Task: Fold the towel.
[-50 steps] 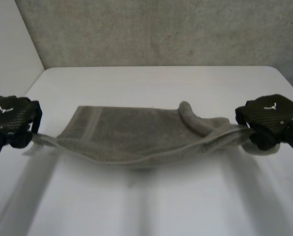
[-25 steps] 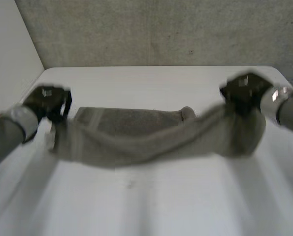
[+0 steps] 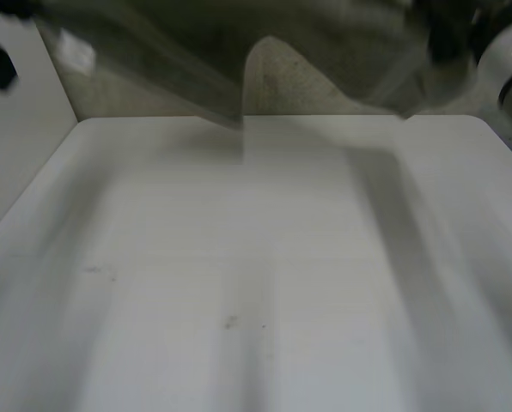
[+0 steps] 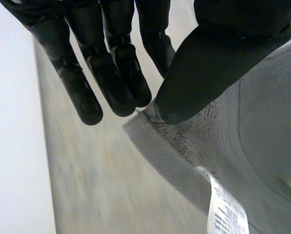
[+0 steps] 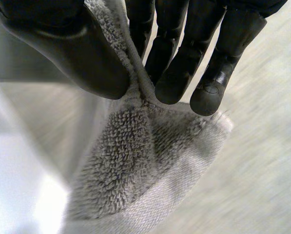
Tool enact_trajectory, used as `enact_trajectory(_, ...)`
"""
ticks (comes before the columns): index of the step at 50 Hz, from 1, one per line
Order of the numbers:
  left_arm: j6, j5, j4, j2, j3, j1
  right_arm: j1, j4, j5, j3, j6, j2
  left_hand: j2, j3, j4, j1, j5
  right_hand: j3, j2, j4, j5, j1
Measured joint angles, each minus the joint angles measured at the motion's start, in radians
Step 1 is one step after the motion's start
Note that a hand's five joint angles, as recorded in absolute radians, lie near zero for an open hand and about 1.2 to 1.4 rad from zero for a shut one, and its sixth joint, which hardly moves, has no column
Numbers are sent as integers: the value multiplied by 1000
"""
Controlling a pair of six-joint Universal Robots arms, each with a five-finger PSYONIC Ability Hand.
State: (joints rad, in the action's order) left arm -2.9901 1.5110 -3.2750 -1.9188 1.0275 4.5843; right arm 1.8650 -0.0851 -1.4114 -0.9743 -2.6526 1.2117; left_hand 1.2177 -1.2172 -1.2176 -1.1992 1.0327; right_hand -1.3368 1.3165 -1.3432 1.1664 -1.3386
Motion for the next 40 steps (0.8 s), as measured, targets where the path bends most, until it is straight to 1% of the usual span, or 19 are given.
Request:
enact_trajectory(1, -1, -8, -1, 5, 34, 1, 0, -14, 4, -22, 1, -1, 0, 0, 0, 0, 0, 0, 0, 0, 0, 0)
enact_trajectory(5, -10, -69, -22, 36, 275, 17, -4, -42, 42, -186, 17, -13, 0, 0, 0, 0, 0, 0, 8, 0, 0, 0)
enact_trajectory(9, -15, -116, -76, 52, 505, 45, -9, 12, 101, -392, 45, -48, 0, 0, 0, 0, 0, 0, 8, 0, 0, 0)
enact_trajectory(14, -18, -136, -148, 55, 690, 68, -12, 94, 145, -583, 71, -110, 0, 0, 0, 0, 0, 0, 8, 0, 0, 0)
enact_trajectory(19, -21, -138, -185, 55, 759, 91, -14, 139, 154, -686, 78, -142, 0, 0, 0, 0, 0, 0, 9, 0, 0, 0)
enact_trajectory(20, -21, -138, -187, 56, 763, 95, -14, 142, 154, -695, 78, -141, 0, 0, 0, 0, 0, 34, -22, 36, -38, 34)
enact_trajectory(23, -22, -137, -192, 62, 769, 114, -20, 156, 153, -731, 71, -121, 0, 0, 0, -1, 0, 311, -296, 313, -311, 314)
enact_trajectory(26, -22, -137, -191, 69, 769, 125, -36, 171, 152, -757, 64, -87, 0, -1, 0, -1, 0, 407, -381, 421, -431, 430)
enact_trajectory(34, -21, -136, -193, 90, 780, 127, -81, 233, 151, -818, 13, 8, 0, -1, 0, -1, 0, 444, -417, 443, -469, 466)
enact_trajectory(40, -21, -135, -197, 95, 784, 122, -105, 249, 153, -823, -36, 40, 0, 0, 0, -1, 0, 446, -418, 444, -472, 470)
